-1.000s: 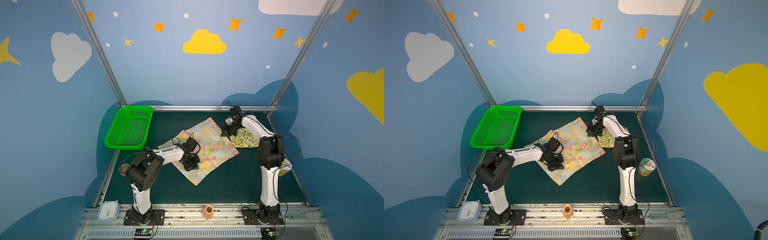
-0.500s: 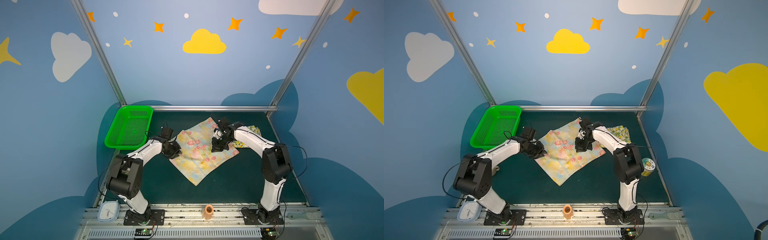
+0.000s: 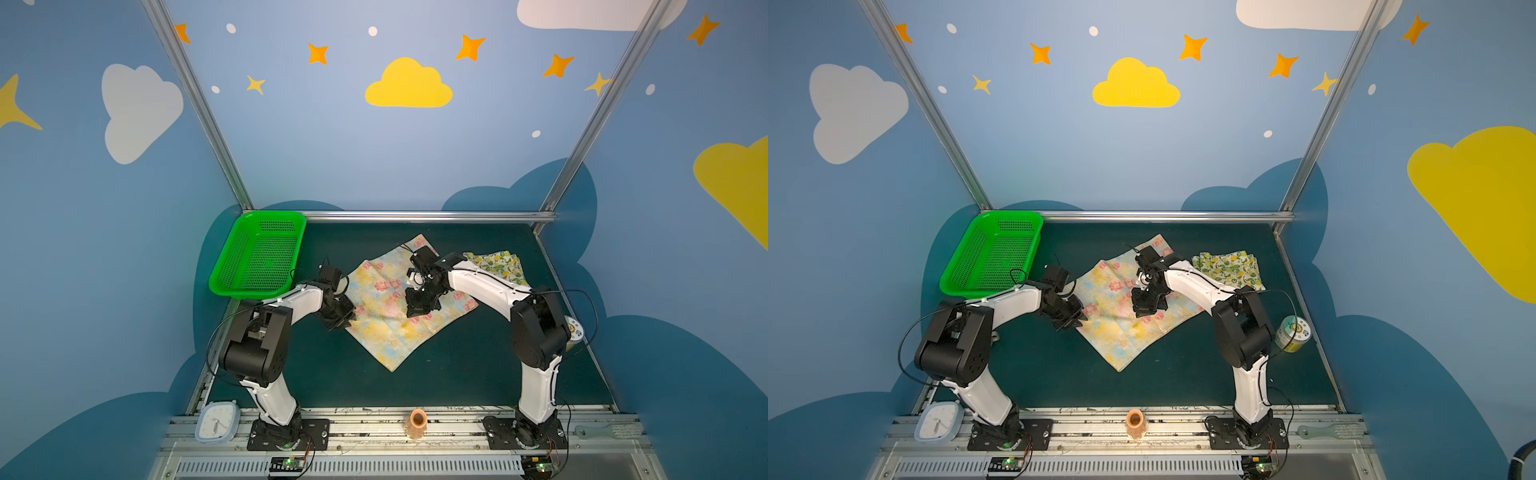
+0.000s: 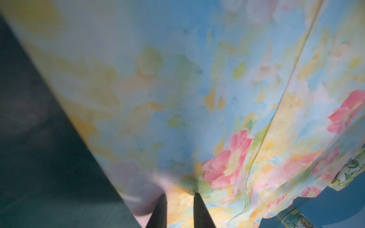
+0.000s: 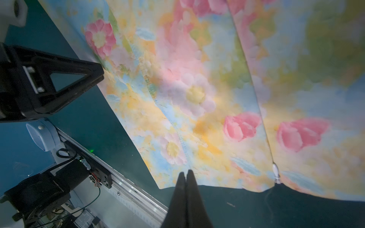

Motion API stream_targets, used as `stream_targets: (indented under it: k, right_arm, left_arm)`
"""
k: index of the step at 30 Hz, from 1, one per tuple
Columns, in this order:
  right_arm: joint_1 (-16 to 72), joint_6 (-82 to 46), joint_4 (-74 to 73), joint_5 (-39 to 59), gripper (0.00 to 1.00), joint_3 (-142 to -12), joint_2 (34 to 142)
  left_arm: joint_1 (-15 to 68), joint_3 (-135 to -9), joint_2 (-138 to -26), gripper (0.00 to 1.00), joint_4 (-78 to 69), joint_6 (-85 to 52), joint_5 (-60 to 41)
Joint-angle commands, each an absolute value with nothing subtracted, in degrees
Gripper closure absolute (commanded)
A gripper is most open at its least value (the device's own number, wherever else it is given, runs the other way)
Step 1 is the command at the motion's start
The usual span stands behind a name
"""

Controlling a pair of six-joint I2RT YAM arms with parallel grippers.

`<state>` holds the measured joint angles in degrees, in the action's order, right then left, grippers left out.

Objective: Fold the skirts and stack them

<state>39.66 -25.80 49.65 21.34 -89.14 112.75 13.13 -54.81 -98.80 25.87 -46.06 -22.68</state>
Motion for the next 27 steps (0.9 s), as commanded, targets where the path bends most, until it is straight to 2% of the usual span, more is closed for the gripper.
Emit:
stream_targets:
  k: [1,8,10,11,13,14,15,21,27]
  right_arm:
    - [41.19,-25.15,51.24,20.86,1.00,-90.80,113.77]
    - [44.73,-23.60,52.30,21.09,1.00,-91.06,115.43]
    - [45.35,-23.35,52.46,21.33,1.00,-91.15,115.82]
    - [45.54,-23.33,52.36,21.66,1.00,-91.21,115.97]
    - [45.53,-23.66,51.78,23.42,1.00,-91.07,116.21]
    - [45.58,-23.74,51.32,24.23,1.00,-91.03,116.19]
    - [45.51,-23.73,50.80,24.78,1.00,-90.97,116.20]
    - [45.36,-23.80,50.21,28.02,1.00,-92.61,117.77]
    - [44.76,-24.14,49.56,31.28,1.00,-93.84,119.56]
  left_arm:
    - [12.98,-50.93,-96.91,0.75,28.12,-47.11,-21.18]
    - [13.27,-43.21,-88.72,0.76,28.10,-49.89,-21.40]
    - [12.90,-42.20,-84.59,0.73,29.17,-49.71,-20.03]
    - [12.39,-42.17,-82.26,0.65,30.31,-49.59,-18.74]
    - [10.70,-42.39,-78.50,0.40,32.41,-49.87,-16.38]
    - [9.38,-42.59,-76.94,0.33,32.86,-49.41,-15.85]
    - [8.17,-42.76,-75.92,0.30,32.87,-48.91,-15.71]
    - [0.67,-44.32,-74.24,0.30,30.67,-46.35,-16.34]
    - [-3.01,-46.34,-79.47,0.35,22.12,-45.66,-18.85]
